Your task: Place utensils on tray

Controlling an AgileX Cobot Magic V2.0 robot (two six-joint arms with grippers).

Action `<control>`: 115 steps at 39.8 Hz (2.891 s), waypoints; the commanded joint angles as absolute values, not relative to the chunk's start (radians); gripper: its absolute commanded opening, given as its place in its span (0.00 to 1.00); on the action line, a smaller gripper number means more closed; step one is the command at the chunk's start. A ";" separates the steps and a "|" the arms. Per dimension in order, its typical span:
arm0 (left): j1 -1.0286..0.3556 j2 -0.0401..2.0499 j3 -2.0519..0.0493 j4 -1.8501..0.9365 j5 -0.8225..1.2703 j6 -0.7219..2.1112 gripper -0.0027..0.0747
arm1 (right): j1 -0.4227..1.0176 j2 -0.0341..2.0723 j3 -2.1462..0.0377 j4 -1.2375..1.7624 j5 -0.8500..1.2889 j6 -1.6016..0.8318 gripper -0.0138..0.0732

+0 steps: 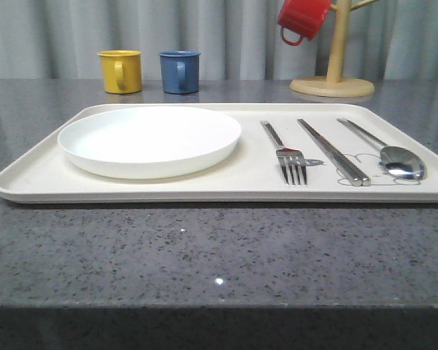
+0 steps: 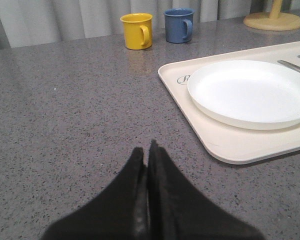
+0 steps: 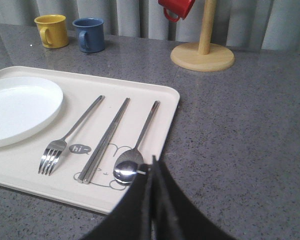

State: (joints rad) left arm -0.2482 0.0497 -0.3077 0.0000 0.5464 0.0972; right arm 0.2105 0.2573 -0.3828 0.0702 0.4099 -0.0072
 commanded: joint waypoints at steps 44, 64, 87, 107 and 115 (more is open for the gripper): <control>-0.043 -0.028 0.007 -0.014 0.092 0.092 0.01 | 0.208 0.264 -0.407 0.060 0.332 -0.016 0.08; -0.043 -0.028 0.007 -0.014 0.092 0.092 0.01 | 0.208 0.264 -0.407 0.060 0.332 -0.016 0.08; -0.043 -0.028 0.007 -0.014 0.092 0.092 0.01 | 0.128 0.153 -0.212 0.043 0.152 -0.016 0.08; -0.043 -0.028 0.007 -0.014 0.092 0.092 0.01 | 0.009 -0.027 0.026 0.090 0.180 -0.016 0.08; -0.043 -0.028 0.007 -0.014 0.092 0.092 0.01 | 0.009 -0.027 0.026 0.090 0.179 -0.016 0.08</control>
State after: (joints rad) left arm -0.0448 -0.0065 0.0101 0.0000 0.1776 0.0972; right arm 0.0148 -0.0090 0.0265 0.0876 0.2521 -0.0091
